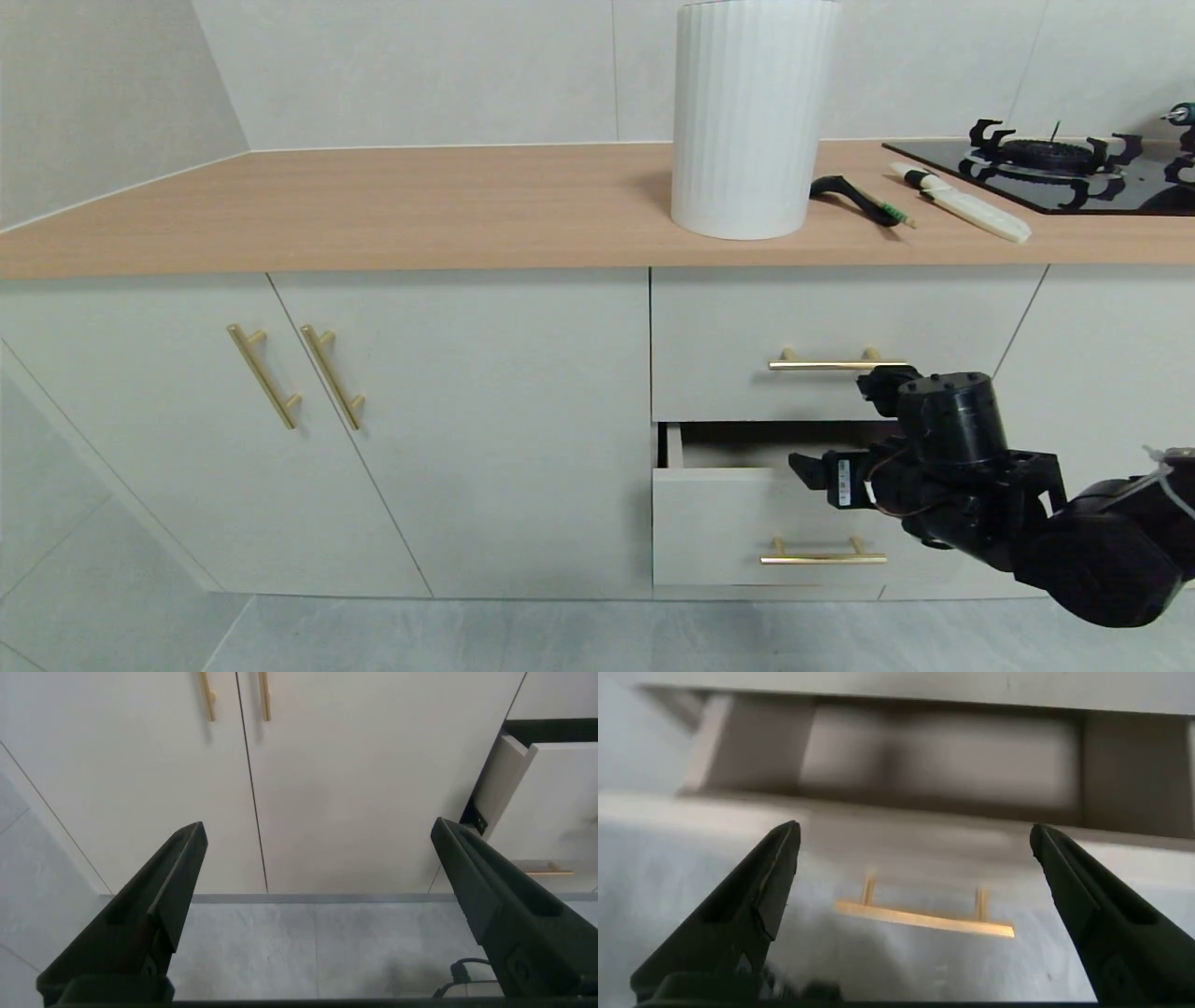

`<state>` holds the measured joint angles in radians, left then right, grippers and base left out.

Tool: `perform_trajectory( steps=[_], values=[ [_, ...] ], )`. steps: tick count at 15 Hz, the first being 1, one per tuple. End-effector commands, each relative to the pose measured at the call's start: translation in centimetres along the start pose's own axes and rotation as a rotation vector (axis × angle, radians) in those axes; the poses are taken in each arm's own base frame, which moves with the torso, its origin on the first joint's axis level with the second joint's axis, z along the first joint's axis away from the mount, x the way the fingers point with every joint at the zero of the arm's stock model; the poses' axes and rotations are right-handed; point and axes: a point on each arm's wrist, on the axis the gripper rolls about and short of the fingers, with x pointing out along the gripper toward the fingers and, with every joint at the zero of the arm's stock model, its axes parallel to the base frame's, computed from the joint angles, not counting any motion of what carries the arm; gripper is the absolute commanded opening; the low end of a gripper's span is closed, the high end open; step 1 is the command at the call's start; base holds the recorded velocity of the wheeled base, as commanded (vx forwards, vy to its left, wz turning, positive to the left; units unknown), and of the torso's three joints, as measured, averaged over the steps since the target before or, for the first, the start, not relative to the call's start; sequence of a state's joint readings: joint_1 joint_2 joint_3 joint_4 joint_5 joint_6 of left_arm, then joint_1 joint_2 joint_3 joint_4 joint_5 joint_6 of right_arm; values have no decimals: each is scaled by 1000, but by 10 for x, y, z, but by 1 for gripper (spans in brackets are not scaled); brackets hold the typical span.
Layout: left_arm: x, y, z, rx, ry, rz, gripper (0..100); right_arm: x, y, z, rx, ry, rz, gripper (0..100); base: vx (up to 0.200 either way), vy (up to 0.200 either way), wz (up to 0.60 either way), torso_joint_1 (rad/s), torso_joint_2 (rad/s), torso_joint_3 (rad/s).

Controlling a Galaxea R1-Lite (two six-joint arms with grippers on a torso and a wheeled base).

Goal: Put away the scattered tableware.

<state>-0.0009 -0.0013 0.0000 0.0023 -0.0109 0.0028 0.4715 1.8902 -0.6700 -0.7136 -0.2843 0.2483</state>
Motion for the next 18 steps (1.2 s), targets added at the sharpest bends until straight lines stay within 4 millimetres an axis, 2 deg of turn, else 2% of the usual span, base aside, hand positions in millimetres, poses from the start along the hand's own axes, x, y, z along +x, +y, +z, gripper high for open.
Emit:
perform_trajectory(
  steps=[1, 4, 10, 14, 15, 16, 18],
  values=[
    [0, 0, 0, 0, 2, -1, 100, 27, 0, -27, -16, 51, -48, 100, 0, 0, 0, 0, 0, 0],
    [0, 0, 0, 0, 0, 1, 100, 31, 0, -29, -12, 33, -49, 100, 0, 0, 0, 0, 0, 0],
    [0, 0, 0, 0, 0, 1, 100, 23, -1, -29, -23, 56, -46, 100, 0, 0, 0, 0, 0, 0],
    [0, 0, 0, 0, 2, 1, 100, -2, -4, -17, -39, 107, -34, 100, 0, 0, 0, 0, 0, 0],
    [0, 0, 0, 0, 0, -1, 100, -3, -4, -17, -40, 111, -32, 100, 0, 0, 0, 0, 0, 0],
    [0, 0, 0, 0, 0, -1, 100, -18, -5, -13, -55, 162, -3, 100, 0, 0, 0, 0, 0, 0],
    [0, 0, 0, 0, 2, 1, 100, -33, -2, -9, -79, 209, 24, 100, 0, 0, 0, 0, 0, 0]
  ],
)
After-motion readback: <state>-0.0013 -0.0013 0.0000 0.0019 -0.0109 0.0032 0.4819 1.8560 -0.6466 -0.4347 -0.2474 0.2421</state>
